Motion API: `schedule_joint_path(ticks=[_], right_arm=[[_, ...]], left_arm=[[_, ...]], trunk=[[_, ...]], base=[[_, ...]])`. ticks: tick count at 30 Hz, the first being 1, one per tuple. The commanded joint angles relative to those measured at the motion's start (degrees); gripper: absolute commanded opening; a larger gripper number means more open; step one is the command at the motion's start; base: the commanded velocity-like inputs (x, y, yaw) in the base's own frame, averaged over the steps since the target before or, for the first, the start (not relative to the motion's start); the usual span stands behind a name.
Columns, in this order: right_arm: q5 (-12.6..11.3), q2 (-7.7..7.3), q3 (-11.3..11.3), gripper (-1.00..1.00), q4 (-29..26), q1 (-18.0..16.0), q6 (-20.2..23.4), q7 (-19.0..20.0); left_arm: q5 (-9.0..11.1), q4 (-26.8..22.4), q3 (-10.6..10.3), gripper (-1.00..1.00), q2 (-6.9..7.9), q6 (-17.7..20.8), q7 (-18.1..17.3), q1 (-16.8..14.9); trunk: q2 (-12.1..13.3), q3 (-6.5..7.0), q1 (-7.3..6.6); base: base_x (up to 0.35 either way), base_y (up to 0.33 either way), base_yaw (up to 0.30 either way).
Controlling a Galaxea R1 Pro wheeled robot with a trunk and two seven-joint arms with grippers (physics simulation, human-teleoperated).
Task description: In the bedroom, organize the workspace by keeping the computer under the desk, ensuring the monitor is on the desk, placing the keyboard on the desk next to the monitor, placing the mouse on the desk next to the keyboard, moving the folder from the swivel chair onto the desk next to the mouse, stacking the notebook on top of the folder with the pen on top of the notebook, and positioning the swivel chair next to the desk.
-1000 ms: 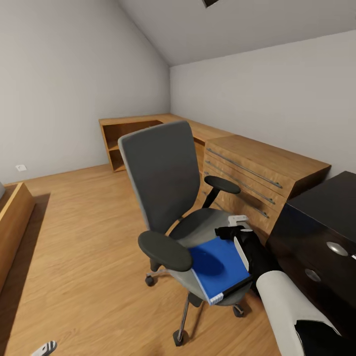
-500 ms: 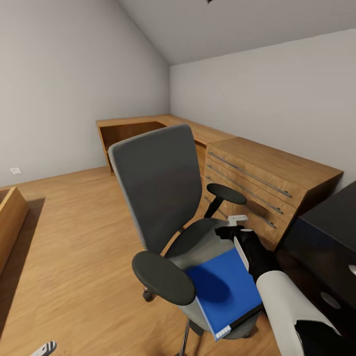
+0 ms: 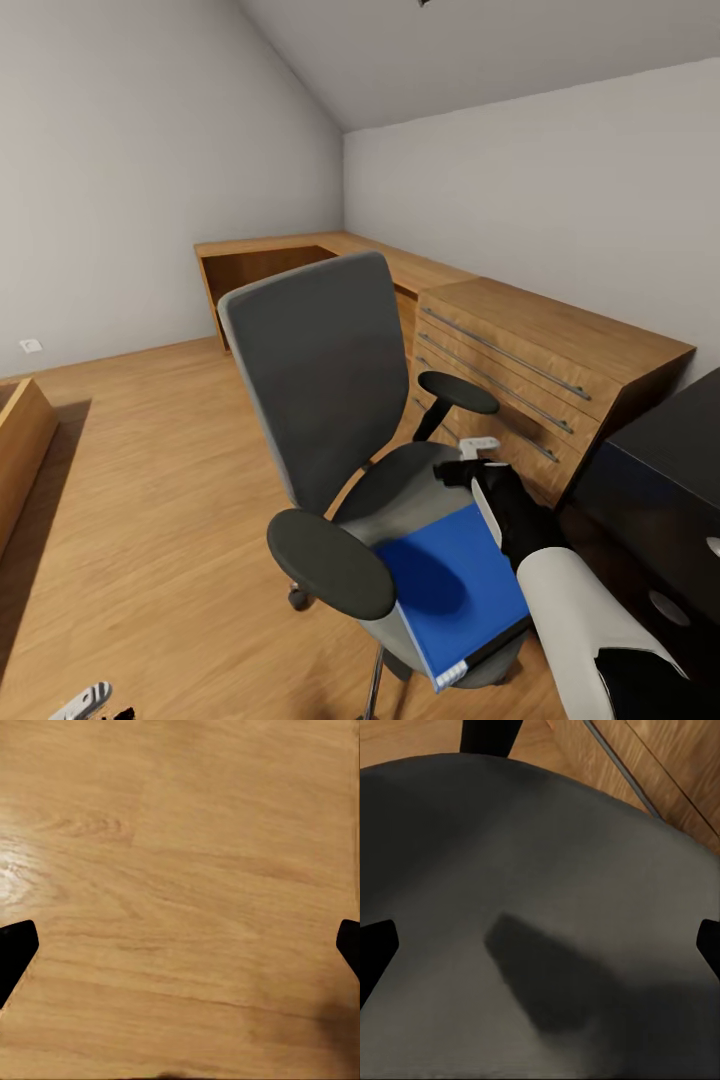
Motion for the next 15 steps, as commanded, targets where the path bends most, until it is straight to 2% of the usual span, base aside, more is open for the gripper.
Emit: schedule_joint_path(ticks=[1, 2, 7, 11, 15], right_arm=[[0.5, 0.08, -0.3, 1.00, -0.1, 0.0, 0.6, 0.3], [0.5, 0.09, -0.3, 1.00, -0.2, 0.0, 1.1, 0.3], [0.4, 0.09, -0.3, 1.00, -0.8, 0.0, 3.6, 0.3], [0.3, 0.10, -0.4, 1.00, -1.9, 0.0, 6.2, 0.3], [0.3, 0.20, -0.4, 1.00, -3.2, 0.0, 10.6, 0.3]], left_arm=[[0.2, 0.0, 0.1, 1.00, -0.02, -0.8, -0.2, 0.0], [0.2, 0.0, 0.0, 1.00, -0.05, -2.9, -0.2, 0.0], [0.3, 0.2, 0.1, 1.00, -0.08, -6.8, -0.2, 0.0], [0.4, 1.5, 0.2, 1.00, -0.01, -7.7, -0.3, 0.0], [0.4, 3.3, 1.3, 1.00, -0.01, -8.3, -0.3, 0.0]], trunk=[[0.0, -0.04, -0.01], [0.0, -0.04, -0.01], [0.0, -0.04, -0.01], [0.0, -0.04, -0.01], [0.0, -0.04, -0.01]], base=[[0.000, 0.000, 0.000], [0.000, 0.000, 0.000], [0.000, 0.000, 0.000], [0.000, 0.000, 0.000], [0.000, 0.000, 0.000]])
